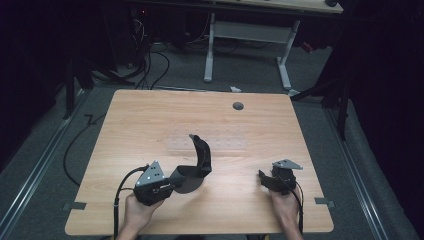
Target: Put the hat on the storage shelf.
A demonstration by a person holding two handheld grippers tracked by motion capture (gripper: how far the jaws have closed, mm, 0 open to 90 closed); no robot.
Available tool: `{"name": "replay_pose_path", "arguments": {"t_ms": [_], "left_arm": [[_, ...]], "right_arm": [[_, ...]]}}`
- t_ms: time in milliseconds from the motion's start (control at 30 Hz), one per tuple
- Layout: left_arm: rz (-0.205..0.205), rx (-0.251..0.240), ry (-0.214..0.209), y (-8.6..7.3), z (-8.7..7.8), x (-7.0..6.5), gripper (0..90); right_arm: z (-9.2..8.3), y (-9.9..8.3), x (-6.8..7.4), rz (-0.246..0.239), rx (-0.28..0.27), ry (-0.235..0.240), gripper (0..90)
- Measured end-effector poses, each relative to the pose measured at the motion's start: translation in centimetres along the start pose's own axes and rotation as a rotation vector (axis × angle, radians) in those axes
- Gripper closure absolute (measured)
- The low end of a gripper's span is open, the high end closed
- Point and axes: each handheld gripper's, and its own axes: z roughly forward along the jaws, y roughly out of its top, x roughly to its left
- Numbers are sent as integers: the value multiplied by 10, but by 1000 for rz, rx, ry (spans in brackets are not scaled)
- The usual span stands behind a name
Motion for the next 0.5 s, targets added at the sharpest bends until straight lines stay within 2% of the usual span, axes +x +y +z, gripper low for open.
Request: {"name": "replay_pose_path", "arguments": {"t_ms": [33,233,500], "left_arm": [[-1,-9,7,1,-1,1,865],[2,-55,38,5,-5,5,865],[-27,-110,75,15,-11,12,865]], "right_arm": [[0,-1,0,3,-14,1,393],[1,-1,-1,4,-12,-1,383],[1,-1,-1,2,-12,-1,379]]}}
